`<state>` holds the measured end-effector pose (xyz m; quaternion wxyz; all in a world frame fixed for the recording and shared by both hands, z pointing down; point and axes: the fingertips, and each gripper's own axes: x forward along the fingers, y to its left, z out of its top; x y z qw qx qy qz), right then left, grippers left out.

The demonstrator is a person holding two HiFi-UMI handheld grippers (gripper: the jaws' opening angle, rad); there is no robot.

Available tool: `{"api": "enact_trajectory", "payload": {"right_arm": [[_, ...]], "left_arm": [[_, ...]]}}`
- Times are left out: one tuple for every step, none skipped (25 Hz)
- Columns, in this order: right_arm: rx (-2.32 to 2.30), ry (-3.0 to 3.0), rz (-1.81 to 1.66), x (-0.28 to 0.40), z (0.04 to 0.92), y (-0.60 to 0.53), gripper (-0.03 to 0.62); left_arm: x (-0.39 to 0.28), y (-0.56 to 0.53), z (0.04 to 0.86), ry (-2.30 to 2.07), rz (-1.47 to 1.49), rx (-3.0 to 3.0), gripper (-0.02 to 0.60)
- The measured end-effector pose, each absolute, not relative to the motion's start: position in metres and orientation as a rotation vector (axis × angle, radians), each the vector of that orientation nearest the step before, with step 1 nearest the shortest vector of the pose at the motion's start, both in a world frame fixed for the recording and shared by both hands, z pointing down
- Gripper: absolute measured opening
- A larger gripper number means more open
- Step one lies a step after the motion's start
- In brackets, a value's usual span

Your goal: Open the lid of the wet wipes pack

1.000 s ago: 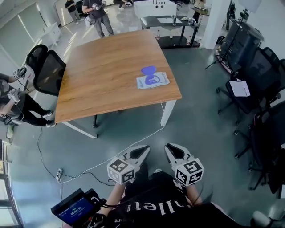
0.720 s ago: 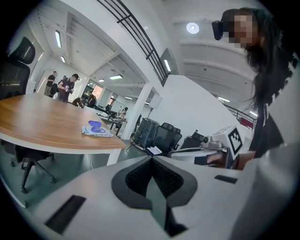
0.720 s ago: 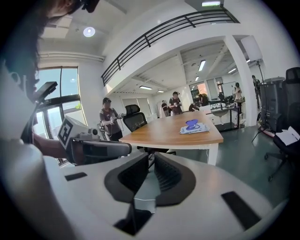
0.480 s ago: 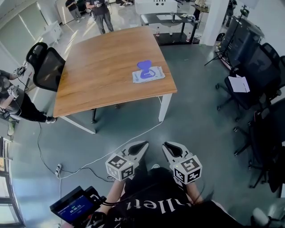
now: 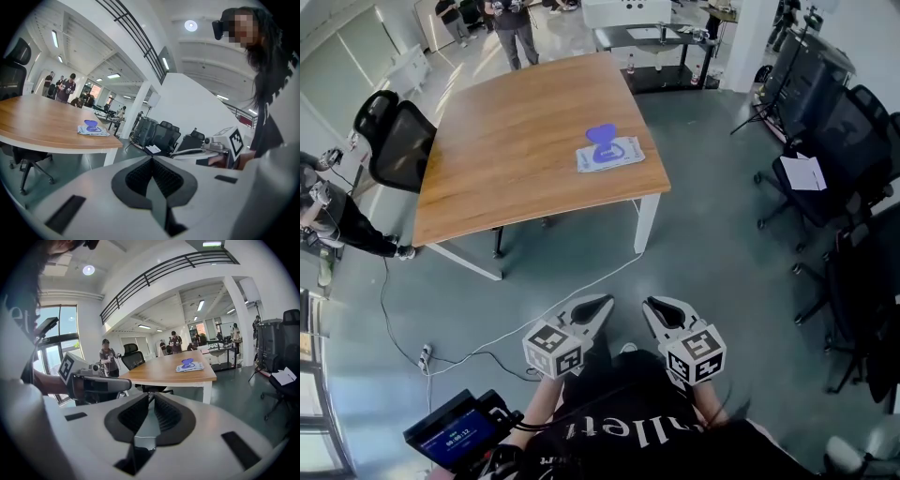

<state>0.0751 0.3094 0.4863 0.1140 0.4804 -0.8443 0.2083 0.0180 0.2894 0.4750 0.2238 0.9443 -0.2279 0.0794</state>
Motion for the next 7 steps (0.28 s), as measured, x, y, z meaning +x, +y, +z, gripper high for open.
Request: {"api": "enact_trajectory", "payload": {"right_arm": [[1.409, -2.475, 0.61, 0.0752, 0.487, 0.3092, 0.044], [1.41, -2.476, 0.607, 0.075, 0.4877, 0.3089, 0.044], [1.41, -2.477, 0.603, 0.0747, 0.4881, 0.3084, 0.044], [1.411, -2.478, 0.599, 0.0745, 0.4883, 0.308, 0.045], [1.412, -2.478, 0.596, 0.0743, 0.4884, 0.3076, 0.044], [1.412, -2.479, 0.592, 0.074, 0.4884, 0.3073, 0.044], [1.413, -2.479, 0.589, 0.0738, 0.4884, 0.3071, 0.044]], "left_arm": [[0.0175, 0.2895, 0.4755, -0.631, 0.218, 2.607, 0.003], [0.0167, 0.2897, 0.4764, -0.633, 0.217, 2.607, 0.002], [0.0159, 0.2898, 0.4775, -0.634, 0.217, 2.607, 0.003], [0.0151, 0.2899, 0.4784, -0.637, 0.218, 2.607, 0.002], [0.0143, 0.2899, 0.479, -0.639, 0.217, 2.607, 0.003], [0.0135, 0.2899, 0.4795, -0.642, 0.217, 2.607, 0.003], [0.0127, 0.2899, 0.4799, -0.645, 0.216, 2.606, 0.003]]}}
